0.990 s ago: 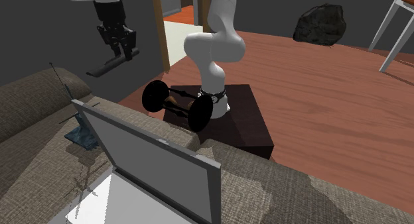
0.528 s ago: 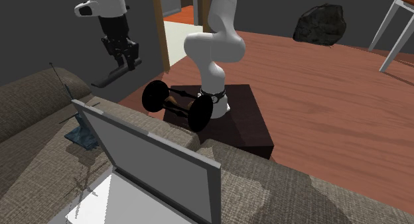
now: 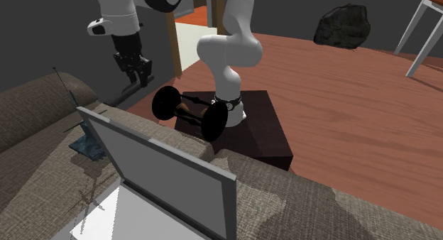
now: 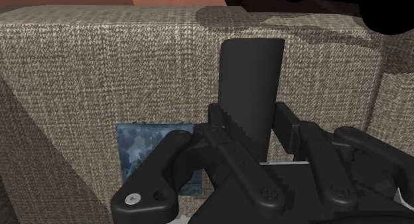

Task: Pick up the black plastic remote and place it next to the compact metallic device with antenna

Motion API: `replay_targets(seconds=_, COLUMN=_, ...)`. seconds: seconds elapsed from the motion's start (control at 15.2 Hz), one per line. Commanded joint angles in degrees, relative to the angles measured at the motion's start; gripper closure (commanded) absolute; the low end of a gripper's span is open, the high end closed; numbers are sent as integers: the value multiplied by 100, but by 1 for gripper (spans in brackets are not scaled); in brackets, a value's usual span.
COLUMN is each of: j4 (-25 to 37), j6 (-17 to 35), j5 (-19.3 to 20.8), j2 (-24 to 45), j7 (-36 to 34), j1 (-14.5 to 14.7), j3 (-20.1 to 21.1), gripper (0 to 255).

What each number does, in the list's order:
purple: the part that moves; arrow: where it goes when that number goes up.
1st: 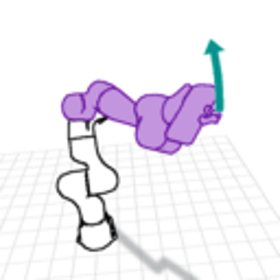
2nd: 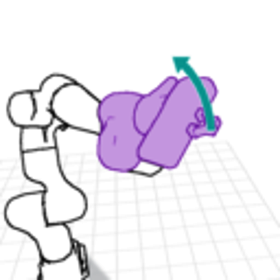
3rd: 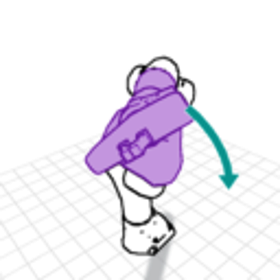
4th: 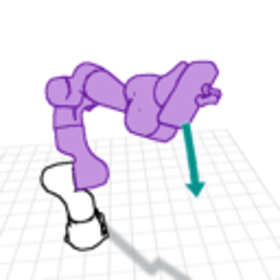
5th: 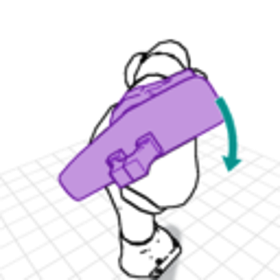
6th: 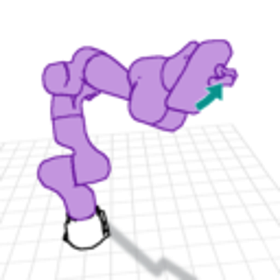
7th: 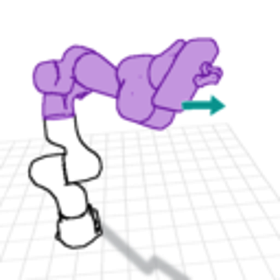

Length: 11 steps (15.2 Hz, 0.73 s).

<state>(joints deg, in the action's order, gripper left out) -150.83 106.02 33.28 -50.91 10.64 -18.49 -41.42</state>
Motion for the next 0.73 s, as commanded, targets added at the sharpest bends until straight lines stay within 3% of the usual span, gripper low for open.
replay_targets(seconds=0.0, j4=-105, j6=155, j5=72, j2=41, j7=-11, j1=-9, j3=-90, gripper=255)
replay_targets(seconds=0.66, j4=-616, j6=1016, j5=469, j2=376, j7=-94, j1=-20, j3=-604, gripper=255)
